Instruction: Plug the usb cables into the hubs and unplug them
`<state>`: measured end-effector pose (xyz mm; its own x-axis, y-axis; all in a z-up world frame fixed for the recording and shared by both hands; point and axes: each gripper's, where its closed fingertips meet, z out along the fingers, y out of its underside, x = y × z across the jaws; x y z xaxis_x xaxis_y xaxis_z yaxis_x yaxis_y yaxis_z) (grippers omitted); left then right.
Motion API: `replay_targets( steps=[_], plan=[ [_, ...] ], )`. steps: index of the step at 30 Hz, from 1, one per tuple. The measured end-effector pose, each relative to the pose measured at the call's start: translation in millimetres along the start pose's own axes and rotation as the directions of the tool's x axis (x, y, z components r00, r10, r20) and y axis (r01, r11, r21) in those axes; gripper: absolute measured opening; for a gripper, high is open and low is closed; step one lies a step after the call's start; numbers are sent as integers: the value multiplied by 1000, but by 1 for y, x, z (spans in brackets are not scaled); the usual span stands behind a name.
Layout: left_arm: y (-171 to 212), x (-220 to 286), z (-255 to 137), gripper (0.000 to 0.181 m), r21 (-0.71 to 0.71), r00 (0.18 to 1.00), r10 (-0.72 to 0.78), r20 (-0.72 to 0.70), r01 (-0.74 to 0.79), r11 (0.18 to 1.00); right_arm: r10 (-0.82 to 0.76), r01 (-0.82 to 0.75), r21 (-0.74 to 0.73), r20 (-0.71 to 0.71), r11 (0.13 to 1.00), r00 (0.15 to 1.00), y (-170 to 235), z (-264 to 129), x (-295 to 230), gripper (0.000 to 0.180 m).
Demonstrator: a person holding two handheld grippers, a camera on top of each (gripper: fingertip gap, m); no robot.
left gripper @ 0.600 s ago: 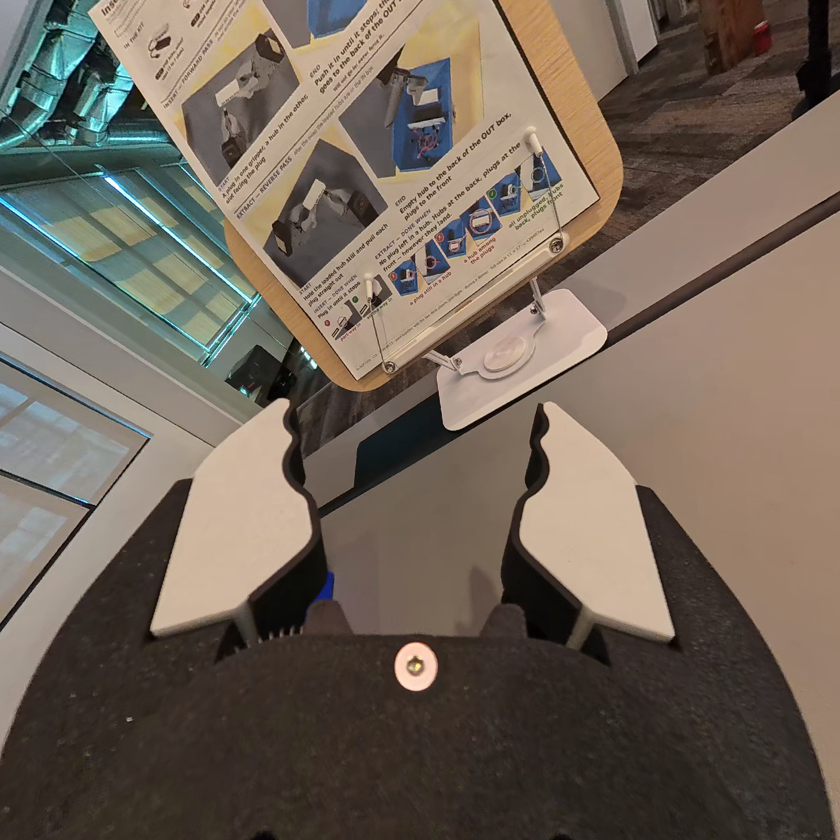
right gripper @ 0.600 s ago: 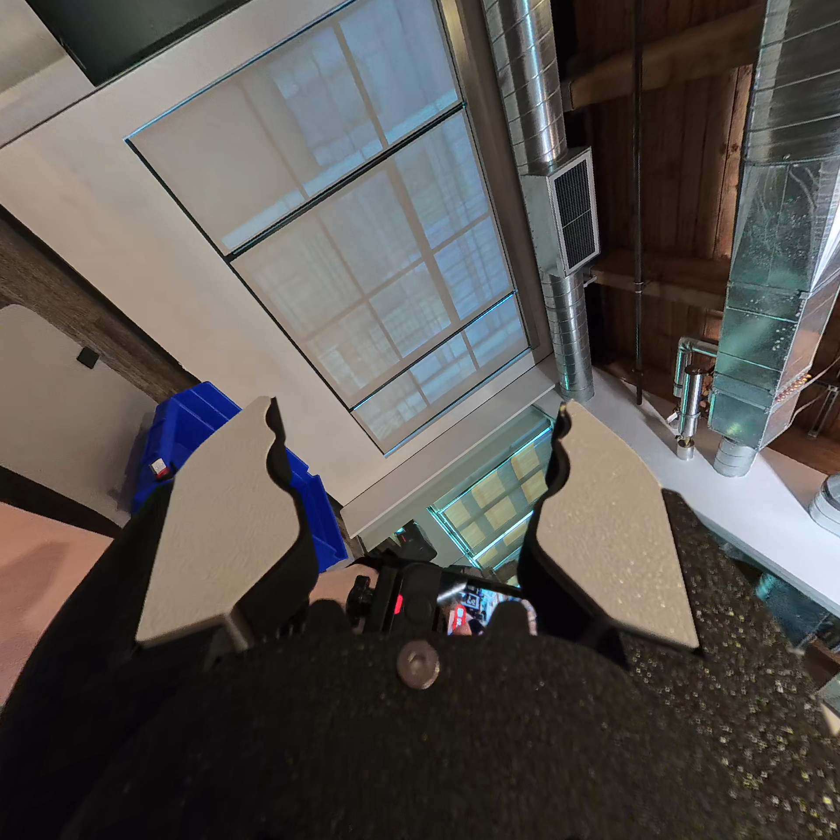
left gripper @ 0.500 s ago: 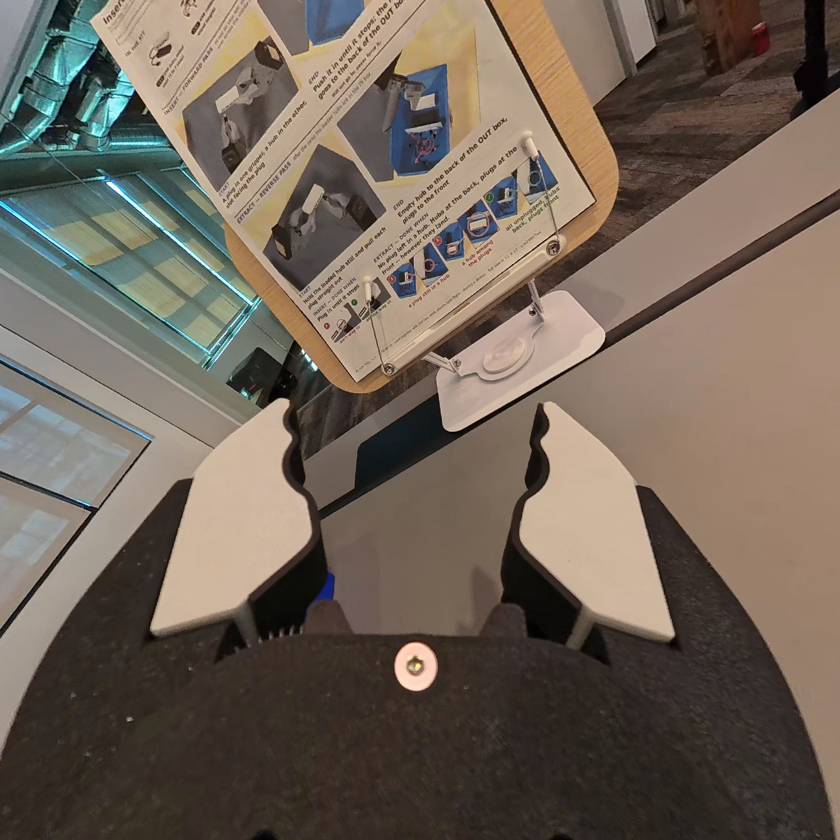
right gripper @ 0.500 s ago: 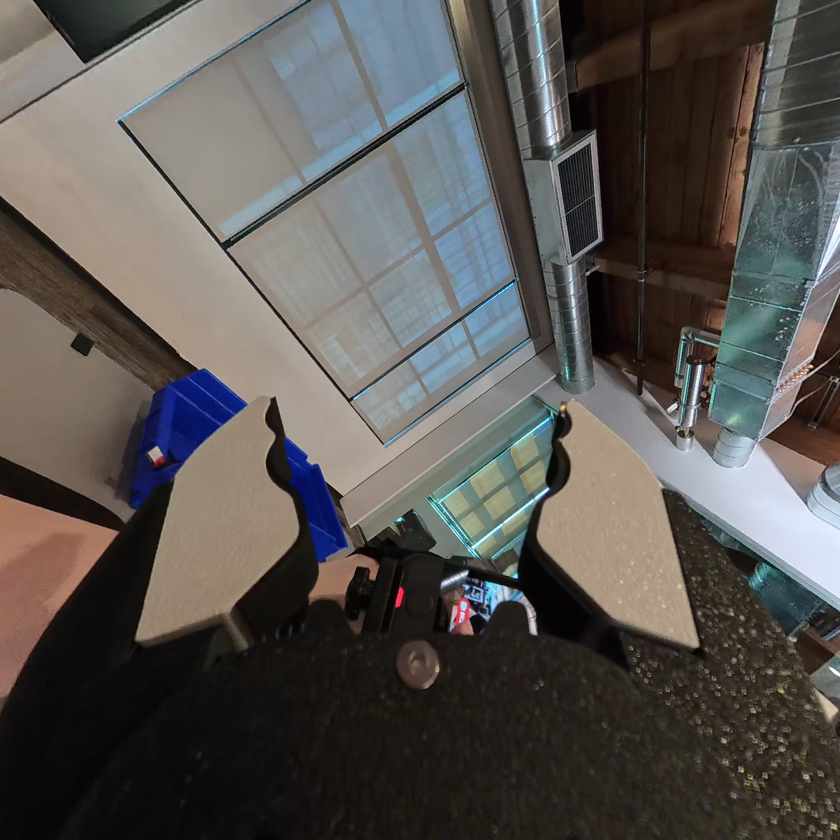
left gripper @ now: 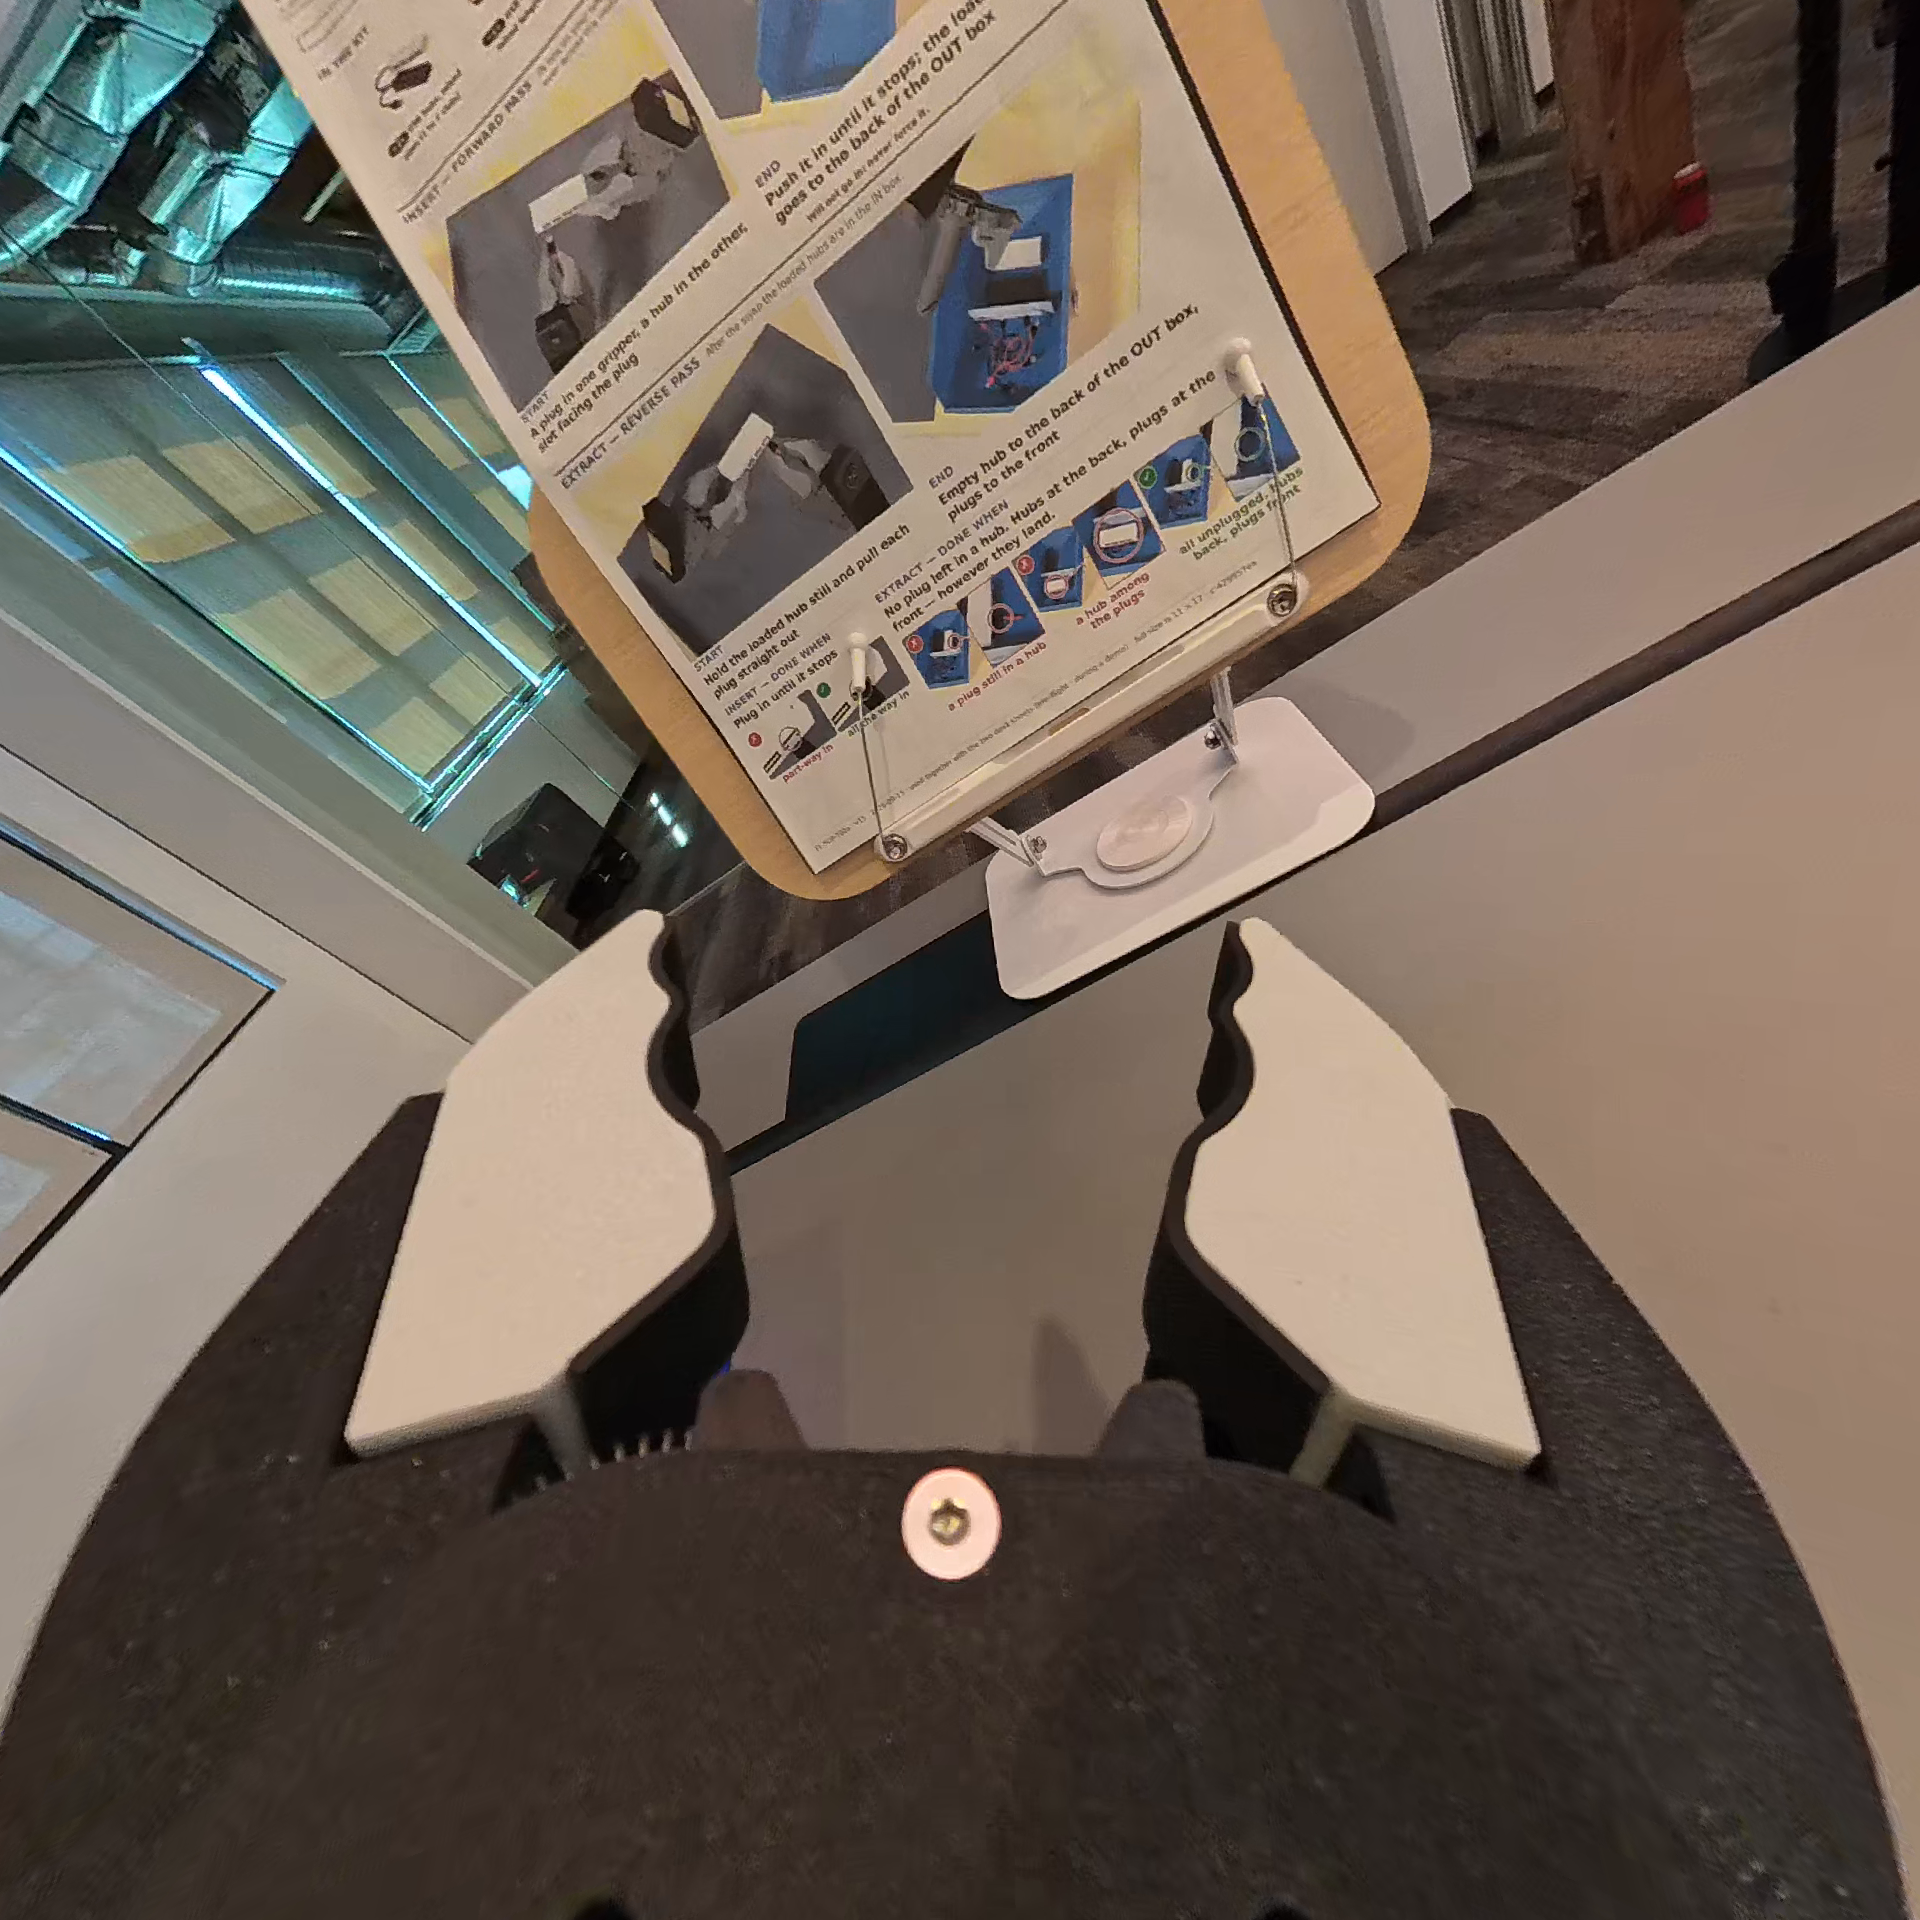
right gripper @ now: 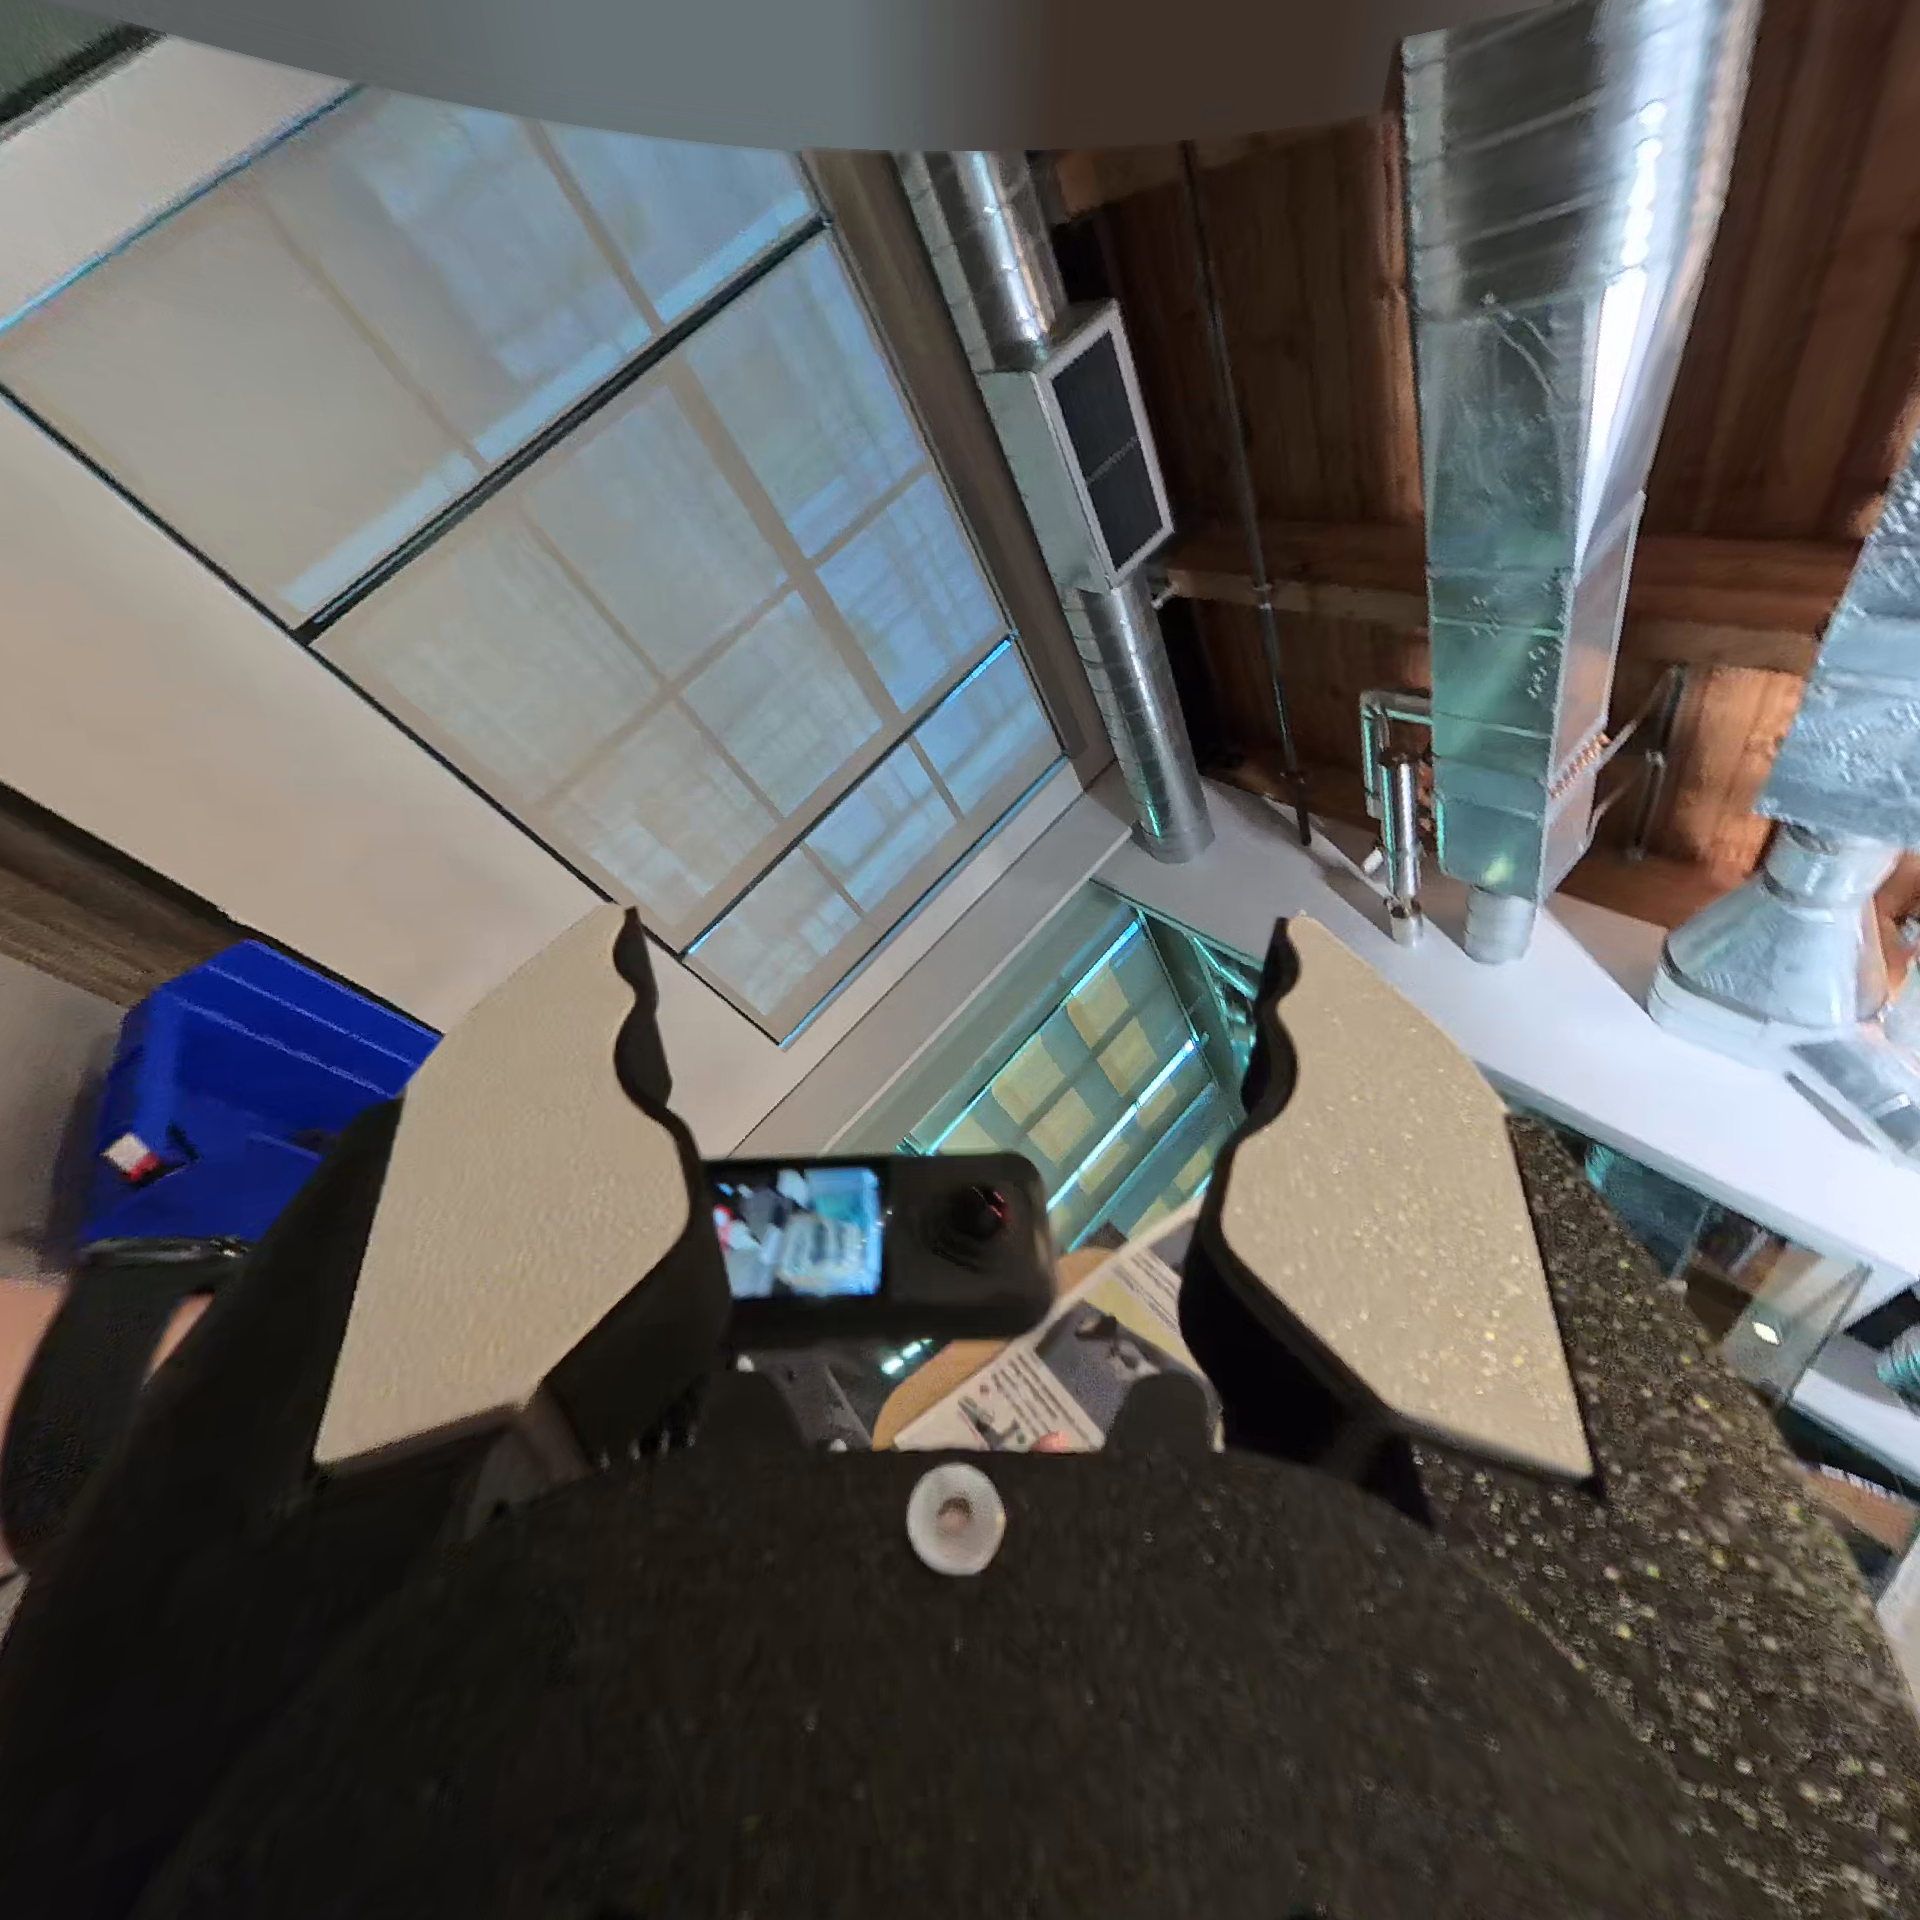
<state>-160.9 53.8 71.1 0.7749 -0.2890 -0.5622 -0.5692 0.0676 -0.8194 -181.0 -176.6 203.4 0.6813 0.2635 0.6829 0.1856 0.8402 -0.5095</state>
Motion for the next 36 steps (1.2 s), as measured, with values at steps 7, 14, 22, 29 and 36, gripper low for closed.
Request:
replay_targets(
  steps=[7, 14, 22, 29, 36],
  plan=[
    [-5, -15, -6, 96, 44, 995, -91, -27, 92, 995, 57, -78, -140, -152, 987, 987, 41, -20, 60, 107],
    [-27, -29, -28, 96, 148, 989, -146, -32, 149, 978, 150, -306, -366, -396, 879, 906, 120, -54, 117, 104],
    [-90, 2, -86, 97, 427, 984, -90, -155, 149, 892, -58, -414, -837, -462, 357, 885, 268, -138, 114, 105],
    [-155, 61, -195, 105, 673, 858, -28, -513, 422, 608, -131, -316, -928, -344, 197, 930, 303, -147, 87, 104],
    [-169, 38, -252, 102, 548, 594, -58, -802, 771, 324, -153, -175, -971, -200, 165, 968, 307, -126, 54, 105]
  ],
)
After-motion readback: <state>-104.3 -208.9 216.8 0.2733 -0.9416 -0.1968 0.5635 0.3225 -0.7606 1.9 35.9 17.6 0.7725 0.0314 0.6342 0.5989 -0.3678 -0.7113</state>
